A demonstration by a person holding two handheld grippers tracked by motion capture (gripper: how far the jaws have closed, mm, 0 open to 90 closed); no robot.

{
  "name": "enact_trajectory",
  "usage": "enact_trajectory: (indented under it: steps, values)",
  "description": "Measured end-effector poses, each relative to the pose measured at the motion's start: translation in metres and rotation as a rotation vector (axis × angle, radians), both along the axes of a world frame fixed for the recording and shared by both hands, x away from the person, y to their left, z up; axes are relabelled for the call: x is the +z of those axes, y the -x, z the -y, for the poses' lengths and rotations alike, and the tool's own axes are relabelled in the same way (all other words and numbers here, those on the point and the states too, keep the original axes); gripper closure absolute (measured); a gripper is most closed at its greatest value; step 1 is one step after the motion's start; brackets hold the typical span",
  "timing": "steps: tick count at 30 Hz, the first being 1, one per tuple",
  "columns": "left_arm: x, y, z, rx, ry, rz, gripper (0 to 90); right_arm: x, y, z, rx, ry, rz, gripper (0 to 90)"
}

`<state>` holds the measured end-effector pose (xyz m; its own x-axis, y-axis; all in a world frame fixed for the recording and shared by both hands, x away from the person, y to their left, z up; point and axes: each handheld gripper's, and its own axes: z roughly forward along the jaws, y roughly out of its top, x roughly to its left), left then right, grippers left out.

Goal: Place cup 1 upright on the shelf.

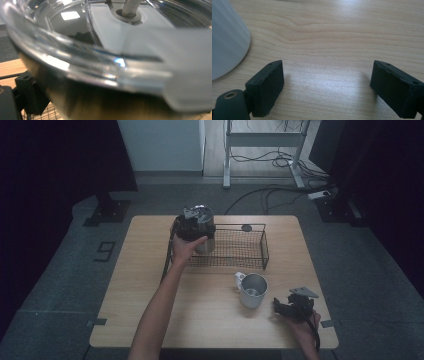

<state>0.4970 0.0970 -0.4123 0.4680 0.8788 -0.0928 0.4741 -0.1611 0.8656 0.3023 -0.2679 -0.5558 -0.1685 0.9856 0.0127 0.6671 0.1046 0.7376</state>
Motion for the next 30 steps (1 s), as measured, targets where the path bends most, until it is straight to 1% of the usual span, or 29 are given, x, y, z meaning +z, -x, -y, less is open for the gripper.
enact_trajectory:
  steps: [3,7,8,14,18,23,29,30]
  values:
    - [-0.003,-0.001,0.001,0.006,-0.015,0.001,3.7,0.0,0.0,0.0,0.0,0.0,-0.001,11.2]
    - [-0.007,-0.002,0.001,0.009,-0.02,-0.008,3.7,0.0,0.0,0.0,0.0,0.0,-0.001,11.2]
    - [-0.009,-0.003,0.001,0.012,-0.027,-0.011,3.7,0.0,0.0,0.0,-0.001,-0.001,-0.001,11.3]
    - [-0.013,-0.004,0.0,0.021,-0.037,-0.015,3.7,0.0,0.0,0.0,-0.001,-0.001,-0.001,11.3]
    - [-0.015,-0.005,-0.001,0.027,-0.035,-0.014,3.7,0.0,0.0,0.0,-0.001,-0.001,-0.001,11.3]
    - [-0.02,-0.007,-0.004,0.038,-0.037,-0.028,3.7,0.0,0.0,0.0,-0.001,0.0,-0.001,11.3]
    - [-0.028,-0.009,-0.006,0.044,-0.055,-0.047,3.7,0.0,0.0,0.0,-0.001,0.0,-0.001,11.4]
    - [-0.03,-0.01,-0.006,0.047,-0.053,-0.049,3.7,0.0,0.0,0.0,-0.001,-0.001,-0.001,11.4]
